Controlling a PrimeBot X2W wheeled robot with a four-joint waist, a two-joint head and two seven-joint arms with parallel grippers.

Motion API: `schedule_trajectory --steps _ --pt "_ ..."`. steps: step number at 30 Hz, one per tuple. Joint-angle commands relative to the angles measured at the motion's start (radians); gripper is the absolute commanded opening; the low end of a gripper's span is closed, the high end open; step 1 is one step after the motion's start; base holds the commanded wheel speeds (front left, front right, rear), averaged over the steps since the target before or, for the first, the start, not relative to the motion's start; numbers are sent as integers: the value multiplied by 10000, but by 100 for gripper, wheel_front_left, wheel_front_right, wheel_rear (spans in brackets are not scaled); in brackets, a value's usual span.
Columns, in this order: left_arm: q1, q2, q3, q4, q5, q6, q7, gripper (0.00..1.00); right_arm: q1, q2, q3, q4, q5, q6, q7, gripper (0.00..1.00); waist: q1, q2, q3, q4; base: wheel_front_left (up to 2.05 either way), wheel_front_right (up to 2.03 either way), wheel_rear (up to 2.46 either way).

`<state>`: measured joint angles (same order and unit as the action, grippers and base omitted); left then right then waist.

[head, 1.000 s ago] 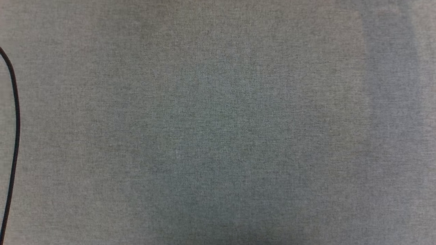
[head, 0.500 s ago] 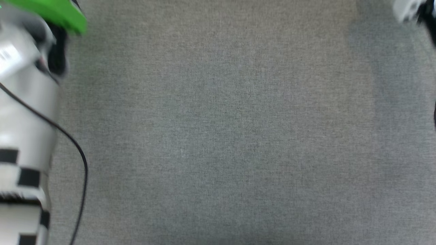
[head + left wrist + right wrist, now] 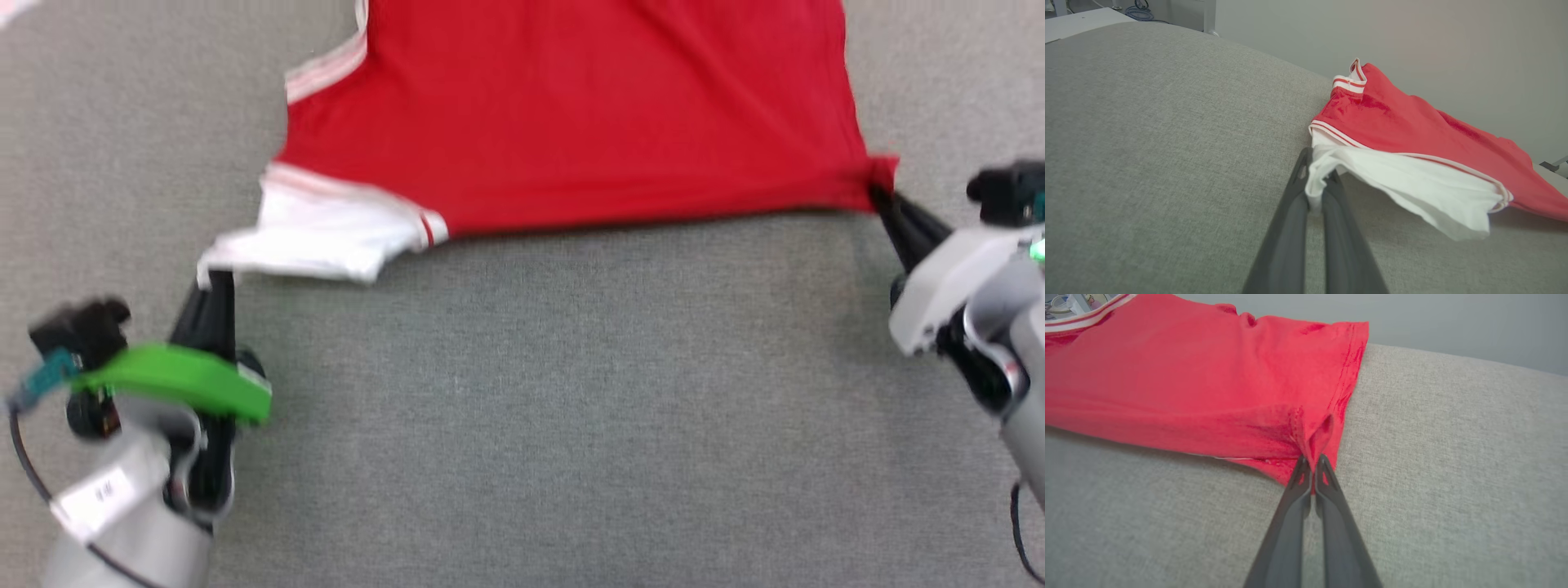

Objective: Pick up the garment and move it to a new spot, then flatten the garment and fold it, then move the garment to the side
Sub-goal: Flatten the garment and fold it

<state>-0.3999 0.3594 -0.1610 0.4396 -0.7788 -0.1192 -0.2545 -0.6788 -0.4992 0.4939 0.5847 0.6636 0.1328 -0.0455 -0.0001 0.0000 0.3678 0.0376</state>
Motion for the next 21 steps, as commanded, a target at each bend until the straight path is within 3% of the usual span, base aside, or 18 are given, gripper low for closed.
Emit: schedule_trajectory --steps 1,8,16,21 --pt "600 91 134 -312 88 175 -70 0 511 -261 -158 -152 33 -21 67 0 1 0 -936 71 0 0 0" --pt "3231 248 285 -2407 165 1144 103 0 2892 -493 -1090 -1710 -302 -21 762 0 1 0 -1677 89 0 0 0" --pt "5627 217 242 -4382 402 2413 516 0 5594 -50 -2621 -3894 -1161 -21 1892 0 1 0 -2068 79 0 0 0" --pt "6498 294 170 -5448 565 2954 838 0 6824 246 -3428 -5242 -1589 -21 2859 0 1 0 -2093 79 0 0 0"
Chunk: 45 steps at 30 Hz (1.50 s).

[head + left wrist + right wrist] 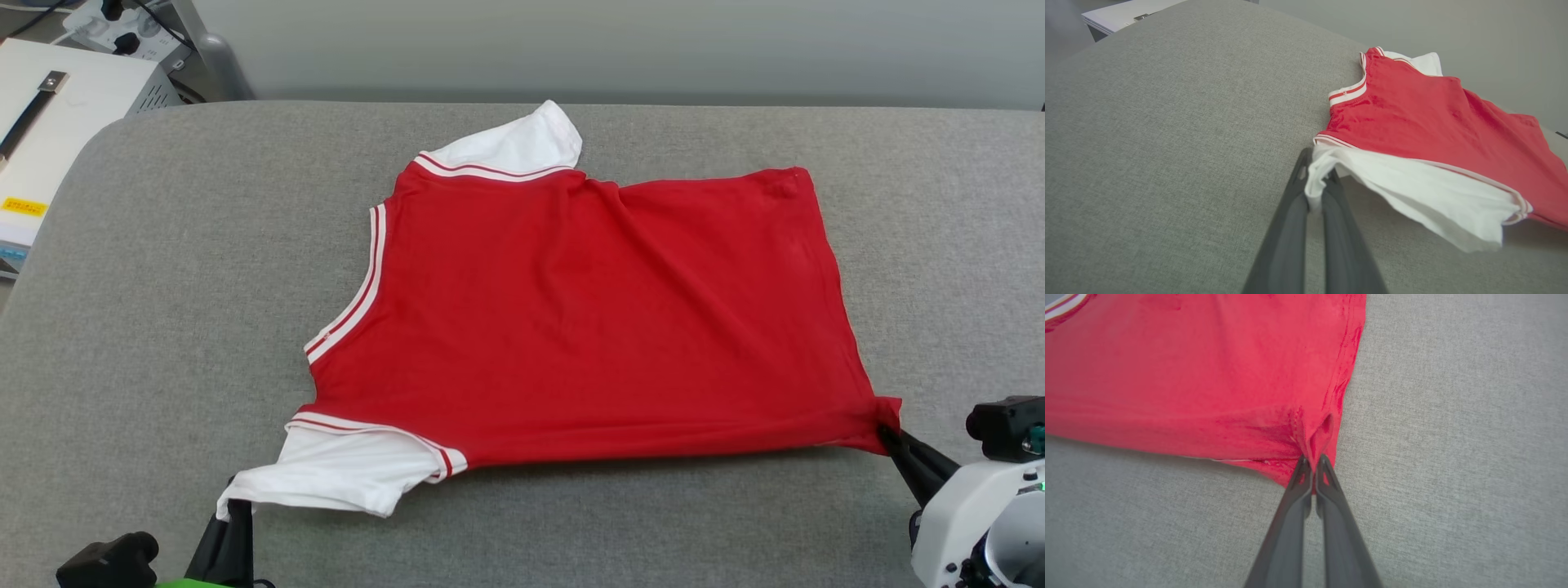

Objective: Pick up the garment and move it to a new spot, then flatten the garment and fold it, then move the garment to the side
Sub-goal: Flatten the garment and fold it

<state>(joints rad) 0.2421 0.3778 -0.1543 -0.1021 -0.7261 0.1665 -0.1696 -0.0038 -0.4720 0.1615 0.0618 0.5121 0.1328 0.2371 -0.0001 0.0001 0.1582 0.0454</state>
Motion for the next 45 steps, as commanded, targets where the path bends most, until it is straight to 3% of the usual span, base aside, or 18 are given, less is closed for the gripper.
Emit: schedule_trajectory --steps 1,4,11,17,27,36,41,42,44,45 --pt "178 149 110 -264 53 179 68 0 274 48 -247 -287 -135 -21 217 0 1 -1 15 3 0 0 0" --pt "135 286 123 -828 152 301 212 0 607 304 -714 -849 -347 -21 512 0 1 -1 57 27 0 0 0" --pt "-1506 507 -186 -1095 473 76 548 0 334 1108 -1290 -1553 -734 -21 741 0 1 -1 397 -30 0 0 0" --pt "-3327 602 -545 -566 692 -283 912 0 -801 1158 -1204 -1468 -932 -21 917 0 1 -1 964 -211 0 0 0" --pt "-5830 354 -1161 1982 651 -1014 1487 0 -2430 1178 -841 -79 -976 -21 797 0 1 -1 1981 -287 0 0 0" --pt "-7598 -36 -1739 5157 286 -2162 2039 0 -3275 1153 -16 1309 -740 -21 595 0 1 -1 2560 -378 0 0 0" --pt "-8204 -142 -2034 6451 89 -2592 2397 0 -3518 1113 435 1911 -626 -21 340 0 1 -1 2571 -469 0 0 0" --pt "-8281 -150 -2092 6651 64 -2654 2409 0 -3550 1117 531 2031 -581 -21 276 9 1 -1 2527 -493 0 0 0" --pt "-8361 -187 -2170 6931 -1 -2741 2361 0 -3575 1109 696 2158 -488 -21 86 47 1 -1 2428 -515 0 0 0" --pt "-8377 -197 -2208 7034 -33 -2773 2357 14 -3572 1104 723 2198 -451 -21 -40 99 1 -1 2372 -520 0 0 0"
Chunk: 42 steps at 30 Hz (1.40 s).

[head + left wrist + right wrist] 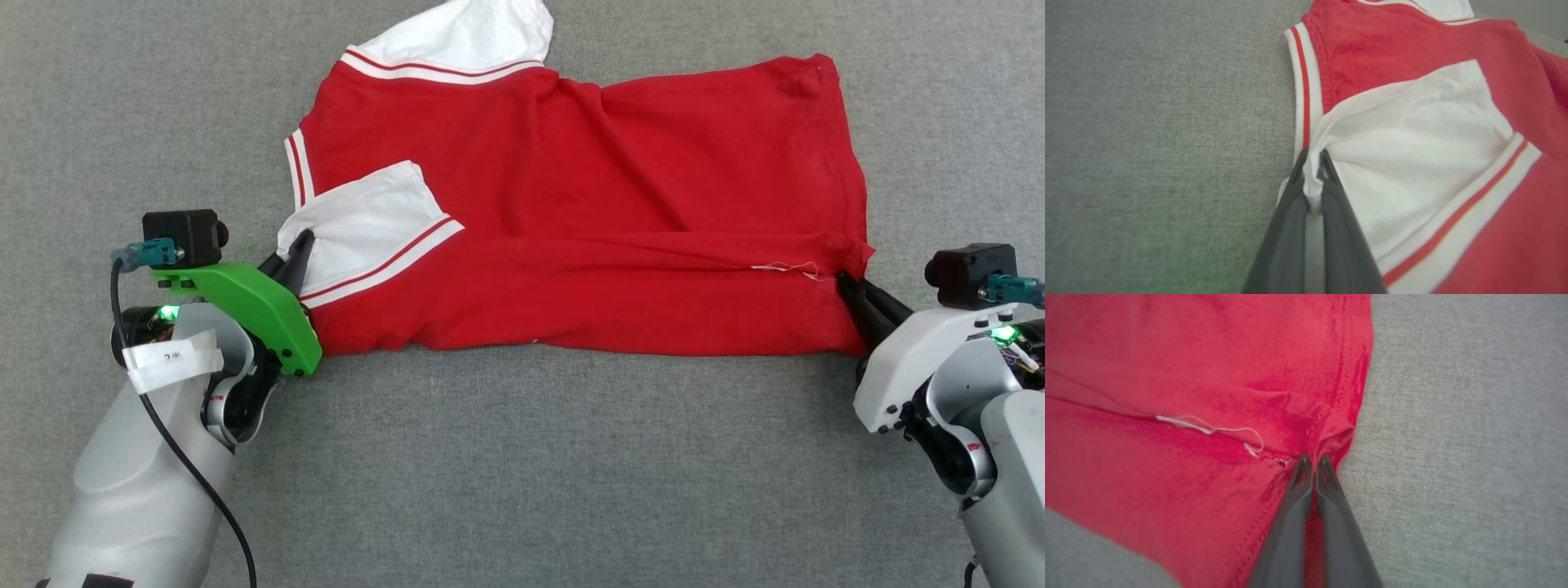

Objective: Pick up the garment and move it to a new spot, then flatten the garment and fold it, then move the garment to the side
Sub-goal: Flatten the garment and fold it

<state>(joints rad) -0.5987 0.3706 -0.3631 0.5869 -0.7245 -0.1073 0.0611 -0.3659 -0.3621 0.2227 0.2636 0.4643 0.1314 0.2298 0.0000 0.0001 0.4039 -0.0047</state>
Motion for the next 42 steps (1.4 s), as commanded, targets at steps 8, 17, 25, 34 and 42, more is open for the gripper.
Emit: schedule_trajectory --steps 8,17,25,34,42 --pt "82 99 162 420 -195 -15 -827 100 372 178 -164 -174 35 -7 -2398 100 0 -1 -757 52 0 0 0" --pt "593 1025 578 -430 -447 182 -506 100 1127 505 -718 -937 -406 -7 -3511 100 0 -1 -1364 13 0 0 0" --pt "1348 2089 127 -1978 -1364 90 2838 100 1831 985 -1297 -1817 -789 -7 -3169 100 0 -1 -1391 -145 0 0 0" --pt "1839 2199 -157 -2810 -1877 680 4481 100 1916 1270 -1474 -2241 -795 -7 -2840 100 0 -1 -850 -401 0 0 0" --pt "1861 1926 -855 -2477 -1900 773 5553 39 1863 1201 -1643 -2247 -675 -7 -2686 100 0 -1 -503 -587 0 0 0"
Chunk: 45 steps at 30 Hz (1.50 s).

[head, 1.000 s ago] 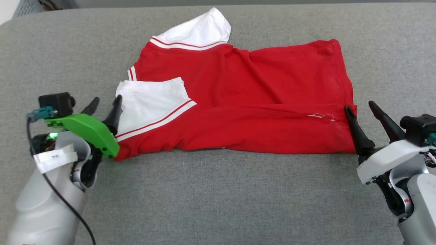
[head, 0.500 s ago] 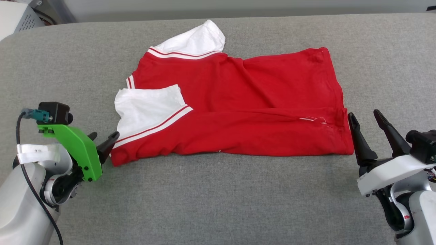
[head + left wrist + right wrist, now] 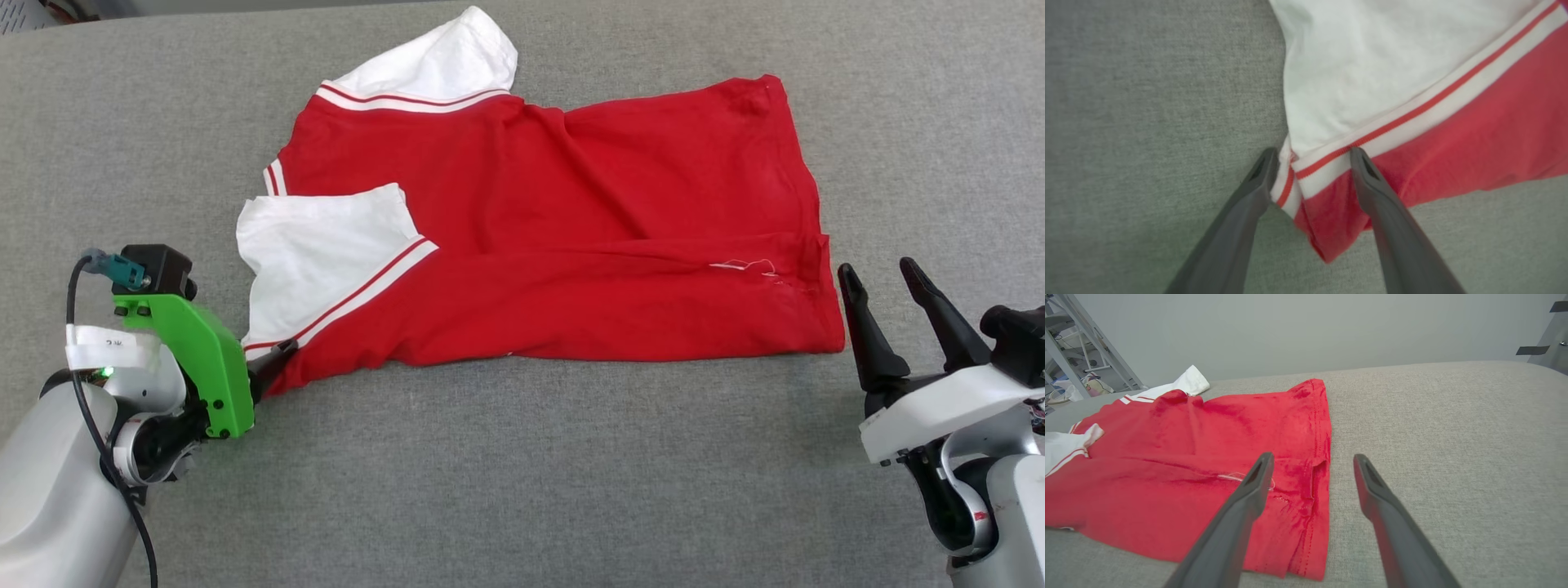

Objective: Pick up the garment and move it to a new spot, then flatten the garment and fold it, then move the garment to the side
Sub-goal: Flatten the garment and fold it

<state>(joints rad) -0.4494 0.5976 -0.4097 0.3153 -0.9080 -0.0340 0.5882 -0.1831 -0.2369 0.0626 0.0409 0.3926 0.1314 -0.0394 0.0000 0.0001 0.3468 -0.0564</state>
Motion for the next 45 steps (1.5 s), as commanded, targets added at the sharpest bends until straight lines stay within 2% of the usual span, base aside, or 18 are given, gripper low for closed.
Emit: schedule_trajectory --steps 1,2,8,12,17,21,26,33,34,35,36,45 --pt "428 -384 -443 249 -119 116 447 9 28 -63 -86 -17 53 -7 14 100 0 -1 73 -86 0 0 0" --pt "475 -406 -463 232 -174 172 557 0 31 -82 -126 5 78 -7 50 100 0 -1 73 -93 0 0 0" --pt "521 -334 -454 -294 -243 322 739 0 88 -249 -366 84 513 -7 751 100 0 -1 1 41 0 0 0" --pt "446 -140 -309 -788 -51 456 466 0 26 -656 -269 87 1030 -7 2181 100 0 -1 -109 144 0 0 0" --pt "462 102 -33 -1595 162 759 76 0 -249 -1187 33 -144 1581 -7 4532 100 0 -1 -192 265 0 0 0" --pt "474 228 155 -2284 272 1020 -108 0 -648 -1429 303 -349 1908 -7 5853 100 0 -1 -88 423 0 0 0" --pt "468 283 187 -2889 389 1193 -168 0 -1259 -1442 540 92 1938 -7 6772 100 0 -1 185 565 0 0 0" --pt "351 126 96 -3108 501 1110 -436 0 -1583 -1295 1236 1351 2259 -7 7539 100 0 -1 514 868 0 0 0" --pt "364 106 103 -3083 501 1101 -496 0 -1558 -1271 1354 1452 2319 -7 7637 53 0 -1 520 888 0 0 0" --pt "394 82 119 -3033 499 1114 -563 0 -1532 -1260 1492 1551 2375 -7 7735 29 0 -1 519 905 0 0 0" --pt "424 75 117 -3000 501 1117 -595 0 -1528 -1250 1567 1597 2430 -7 7771 0 0 -1 523 913 0 0 0" --pt "862 115 154 -3008 609 1082 -1133 0 -1708 -1583 1618 1257 2475 -7 7407 0 0 -1 -172 864 0 0 0"
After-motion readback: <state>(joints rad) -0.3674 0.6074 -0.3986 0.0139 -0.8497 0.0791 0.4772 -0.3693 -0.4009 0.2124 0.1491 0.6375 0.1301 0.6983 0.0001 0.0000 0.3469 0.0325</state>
